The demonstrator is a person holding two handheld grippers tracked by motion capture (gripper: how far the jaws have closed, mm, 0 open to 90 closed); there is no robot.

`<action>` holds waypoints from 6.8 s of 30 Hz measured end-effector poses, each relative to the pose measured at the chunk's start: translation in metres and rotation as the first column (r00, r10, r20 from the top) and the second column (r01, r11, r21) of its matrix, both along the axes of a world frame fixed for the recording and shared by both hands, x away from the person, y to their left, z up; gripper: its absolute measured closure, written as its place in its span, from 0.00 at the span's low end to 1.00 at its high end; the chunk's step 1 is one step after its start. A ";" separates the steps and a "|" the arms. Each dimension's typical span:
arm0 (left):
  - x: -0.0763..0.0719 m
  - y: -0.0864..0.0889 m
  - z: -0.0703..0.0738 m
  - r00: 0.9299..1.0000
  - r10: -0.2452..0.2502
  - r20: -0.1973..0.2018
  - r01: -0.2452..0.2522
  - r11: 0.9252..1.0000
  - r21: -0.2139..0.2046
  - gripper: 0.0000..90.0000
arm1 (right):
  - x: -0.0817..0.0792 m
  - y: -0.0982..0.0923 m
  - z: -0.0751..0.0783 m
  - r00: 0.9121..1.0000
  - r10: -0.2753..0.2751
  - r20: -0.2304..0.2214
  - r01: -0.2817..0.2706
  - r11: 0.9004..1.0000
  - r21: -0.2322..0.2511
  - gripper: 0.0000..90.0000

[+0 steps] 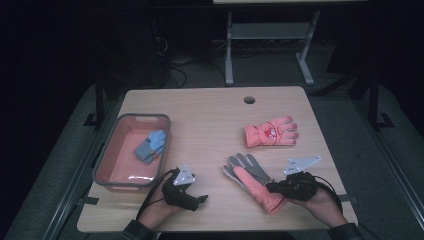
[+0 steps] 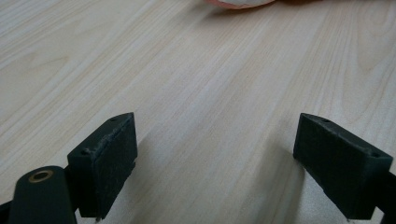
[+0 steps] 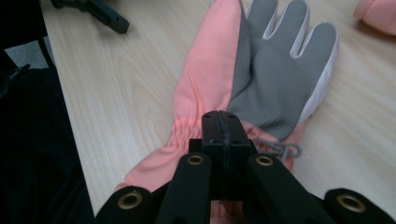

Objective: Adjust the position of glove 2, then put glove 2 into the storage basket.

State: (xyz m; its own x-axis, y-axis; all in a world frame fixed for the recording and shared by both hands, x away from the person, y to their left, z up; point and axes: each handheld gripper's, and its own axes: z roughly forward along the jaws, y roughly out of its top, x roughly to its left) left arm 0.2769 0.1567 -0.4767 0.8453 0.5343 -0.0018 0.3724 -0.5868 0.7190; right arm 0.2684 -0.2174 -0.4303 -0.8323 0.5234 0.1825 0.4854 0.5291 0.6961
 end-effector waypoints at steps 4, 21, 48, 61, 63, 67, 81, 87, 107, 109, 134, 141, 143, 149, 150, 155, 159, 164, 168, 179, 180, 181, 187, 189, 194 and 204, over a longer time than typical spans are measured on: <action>0.000 0.000 0.000 1.000 0.003 0.000 -0.003 1.000 -0.005 0.14 | 0.011 0.005 0.005 1.000 -0.011 0.023 0.011 1.000 -0.004 1.00; 0.000 0.000 0.000 1.000 0.002 -0.006 -0.002 1.000 0.000 0.14 | 0.109 0.027 0.018 0.975 -0.207 0.086 0.206 0.978 0.018 1.00; 0.000 -0.002 0.000 1.000 -0.010 -0.008 0.010 1.000 -0.005 0.14 | 0.232 0.054 -0.011 0.945 -0.326 0.009 0.326 0.942 -0.076 1.00; 0.001 -0.002 0.000 1.000 -0.017 -0.004 0.017 1.000 0.005 0.14 | 0.201 0.042 -0.010 0.961 -0.276 0.004 0.276 0.959 -0.061 1.00; 0.001 -0.002 0.000 1.000 -0.016 -0.004 0.016 1.000 0.005 0.14 | 0.194 0.041 -0.010 0.964 -0.265 0.001 0.264 0.962 -0.068 1.00; 0.001 -0.002 0.000 1.000 -0.015 -0.005 0.015 1.000 0.001 0.14 | 0.177 0.037 -0.011 0.969 -0.247 0.000 0.246 0.967 -0.058 1.00; 0.001 -0.002 0.000 1.000 -0.014 -0.006 0.014 1.000 0.004 0.14 | 0.123 0.008 -0.006 0.972 -0.234 0.015 0.234 0.969 -0.084 1.00; 0.001 -0.002 0.000 1.000 -0.014 -0.006 0.014 1.000 0.003 0.14 | 0.107 -0.010 -0.003 0.969 -0.247 0.007 0.247 0.966 -0.073 1.00; 0.000 -0.003 0.000 1.000 -0.012 -0.002 0.012 1.000 0.005 0.14 | 0.060 -0.062 0.000 0.956 -0.294 -0.023 0.291 0.954 -0.075 0.96; 0.000 -0.003 0.000 1.000 -0.010 -0.002 0.010 1.000 0.002 0.14 | 0.062 -0.063 0.004 0.952 -0.306 -0.014 0.304 0.951 -0.057 0.89; 0.000 -0.005 0.000 1.000 -0.013 -0.001 0.013 1.000 0.002 0.14 | 0.107 -0.068 -0.019 0.904 -0.424 -0.059 0.414 0.900 -0.136 0.73; 0.000 -0.005 0.000 1.000 -0.013 -0.003 0.013 1.000 0.003 0.14 | 0.108 -0.072 -0.020 0.910 -0.408 -0.075 0.397 0.909 -0.127 0.95; 0.000 -0.005 0.000 1.000 -0.014 -0.003 0.014 1.000 0.003 0.14 | 0.108 -0.074 -0.020 0.914 -0.400 -0.076 0.391 0.914 -0.110 0.98; 0.000 -0.005 0.000 1.000 -0.016 0.000 0.016 1.000 0.004 0.14 | 0.106 -0.082 -0.014 0.927 -0.367 -0.078 0.364 0.930 -0.052 0.99; 0.000 -0.005 0.000 1.000 -0.016 0.000 0.016 1.000 0.004 0.14 | 0.106 -0.082 -0.014 0.927 -0.367 -0.078 0.364 0.930 -0.052 0.99; 0.000 -0.005 0.000 1.000 -0.017 0.000 0.017 1.000 0.003 0.14 | 0.104 -0.082 -0.005 0.933 -0.352 -0.072 0.350 0.936 -0.034 0.99; 0.000 -0.005 0.000 1.000 -0.017 0.000 0.017 1.000 0.004 0.14 | 0.103 -0.083 0.005 0.938 -0.339 -0.066 0.340 0.940 0.004 0.99; 0.000 -0.005 0.000 1.000 -0.016 -0.001 0.016 1.000 0.004 0.14 | 0.100 -0.082 0.015 0.943 -0.327 -0.062 0.329 0.944 0.024 0.99; 0.000 -0.005 0.000 1.000 -0.017 0.000 0.017 1.000 0.004 0.14 | 0.095 -0.078 0.027 0.950 -0.307 -0.049 0.309 0.950 0.051 0.99; 0.000 -0.005 0.000 1.000 -0.017 0.000 0.017 1.000 0.004 0.14 | 0.085 -0.059 0.044 0.969 -0.244 -0.036 0.246 0.967 0.069 0.99; 0.000 -0.005 0.000 1.000 -0.019 0.004 0.019 1.000 0.007 0.14 | 0.083 -0.057 0.045 0.971 -0.237 -0.040 0.239 0.968 0.069 0.99; 0.000 -0.005 0.000 1.000 -0.019 0.004 0.018 1.000 0.006 0.14 | 0.081 -0.053 0.048 0.973 -0.227 -0.040 0.229 0.971 0.074 0.99; 0.000 -0.005 0.000 1.000 -0.017 0.003 0.017 1.000 0.004 0.14 | 0.073 -0.039 0.056 0.983 -0.183 -0.029 0.185 0.979 0.086 0.99; 0.000 -0.005 0.000 1.000 -0.016 0.004 0.016 1.000 0.002 0.14 | 0.069 -0.033 0.059 0.986 -0.163 -0.026 0.165 0.983 0.082 0.99; 0.000 -0.005 0.000 1.000 -0.018 0.003 0.018 1.000 0.006 0.14 | 0.060 -0.018 0.064 0.992 -0.123 -0.022 0.124 0.988 0.093 0.99; 0.000 -0.005 0.000 1.000 -0.014 0.001 0.014 1.000 0.001 0.14 | 0.046 0.008 0.062 0.998 -0.058 -0.035 0.060 0.996 0.071 0.99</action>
